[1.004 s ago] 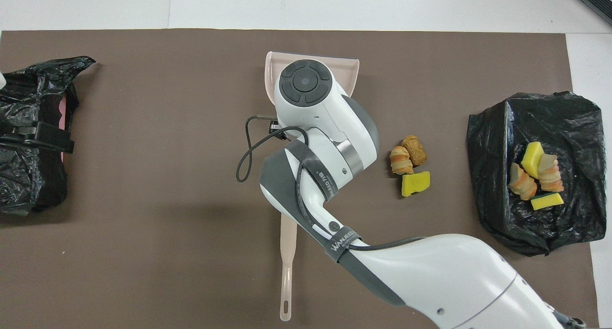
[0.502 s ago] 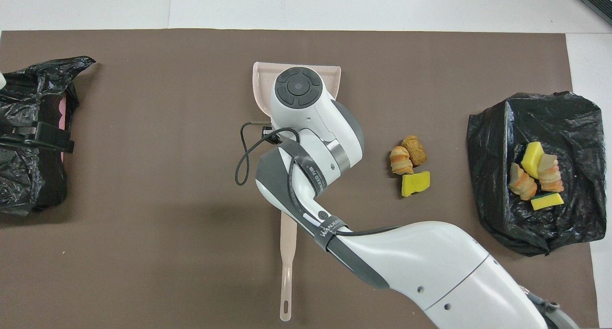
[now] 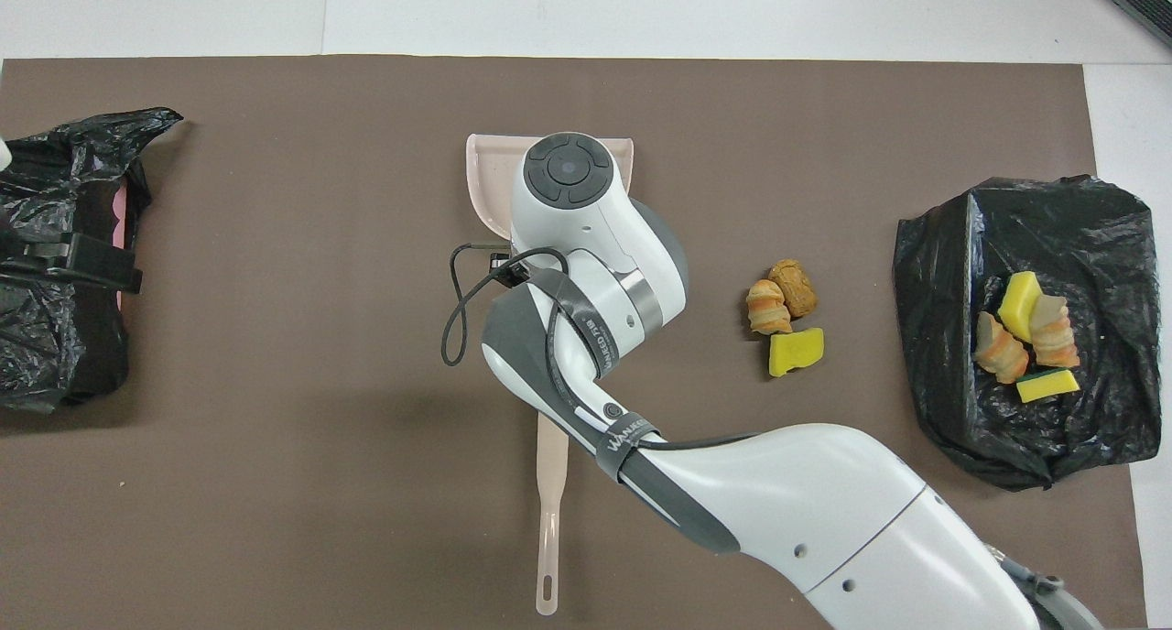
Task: Sweep and dump trash in bin
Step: 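Bring the empty dustpan with the right gripper back beside the brush, then release the dustpan and draw the right gripper back toward the brush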
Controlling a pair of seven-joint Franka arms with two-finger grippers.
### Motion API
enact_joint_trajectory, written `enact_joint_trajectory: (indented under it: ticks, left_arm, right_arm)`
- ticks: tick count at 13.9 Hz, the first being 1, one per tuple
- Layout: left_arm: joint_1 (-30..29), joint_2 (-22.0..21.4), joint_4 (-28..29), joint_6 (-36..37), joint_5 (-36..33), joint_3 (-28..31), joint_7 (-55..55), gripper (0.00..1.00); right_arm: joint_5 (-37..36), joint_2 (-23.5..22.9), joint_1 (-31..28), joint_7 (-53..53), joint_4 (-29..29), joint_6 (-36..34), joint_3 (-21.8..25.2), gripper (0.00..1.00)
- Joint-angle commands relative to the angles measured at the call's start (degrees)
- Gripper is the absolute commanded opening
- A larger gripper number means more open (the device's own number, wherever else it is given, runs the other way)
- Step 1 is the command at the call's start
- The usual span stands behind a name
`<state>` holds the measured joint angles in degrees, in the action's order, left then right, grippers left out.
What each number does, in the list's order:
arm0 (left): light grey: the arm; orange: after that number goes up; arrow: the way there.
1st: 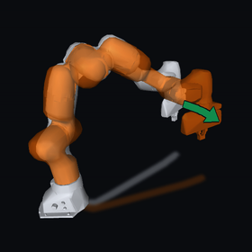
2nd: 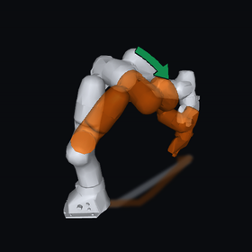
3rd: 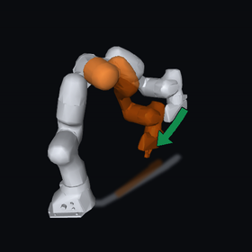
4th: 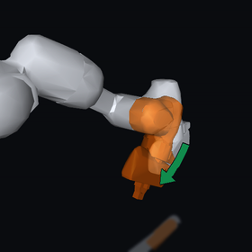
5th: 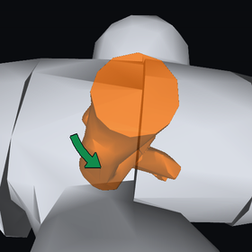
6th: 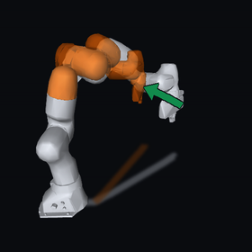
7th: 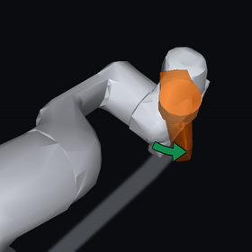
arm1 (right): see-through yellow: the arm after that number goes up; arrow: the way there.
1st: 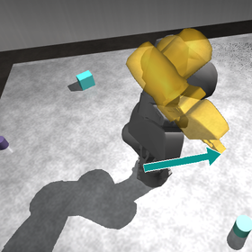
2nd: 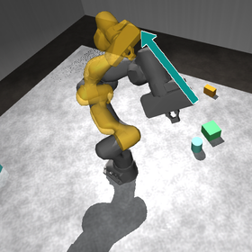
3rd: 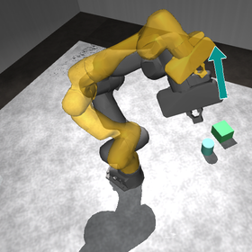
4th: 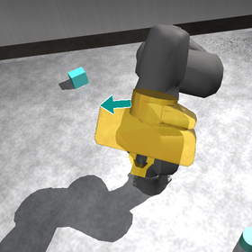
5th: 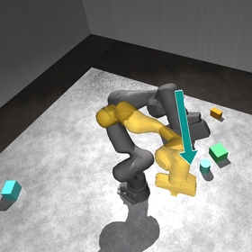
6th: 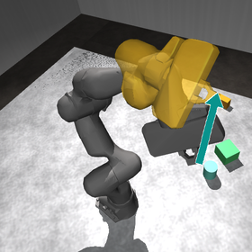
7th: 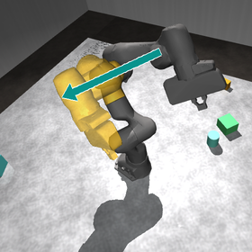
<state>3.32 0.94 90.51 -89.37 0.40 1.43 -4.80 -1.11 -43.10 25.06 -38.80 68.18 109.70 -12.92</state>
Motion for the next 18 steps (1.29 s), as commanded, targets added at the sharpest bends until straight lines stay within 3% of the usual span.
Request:
enact_joint_trajectory:
  ticks: [1,7,14,16,18]
  left_arm:
    - [-0.5,-0.6,0.3,-0.3,-0.9,-0.4,-0.4,1.00]
    - [-0.5,-0.6,0.3,-0.3,-0.9,-0.4,-0.4,1.00]
    - [-0.5,-0.6,0.3,-0.3,-0.9,-0.4,-0.4,1.00]
    - [-0.5,-0.6,0.3,-0.3,-0.9,-0.4,-0.4,1.00]
    - [-0.5,-0.6,0.3,-0.3,-0.9,-0.4,-0.4,1.00]
  right_arm:
    - [1.2,0.9,-1.0,2.0,0.1,0.8,-0.4,1.00]
    - [1.0,5.9,-3.5,2.1,1.3,-0.3,-0.4,1.00]
    - [2.7,26.4,-4.6,1.1,20.2,-9.8,-0.5,1.00]
    - [5.4,31.7,-3.4,0.5,27.8,-9.1,-0.5,1.00]
    - [8.0,36.7,-1.3,-2.2,36.8,-3.7,-0.5,1.00]
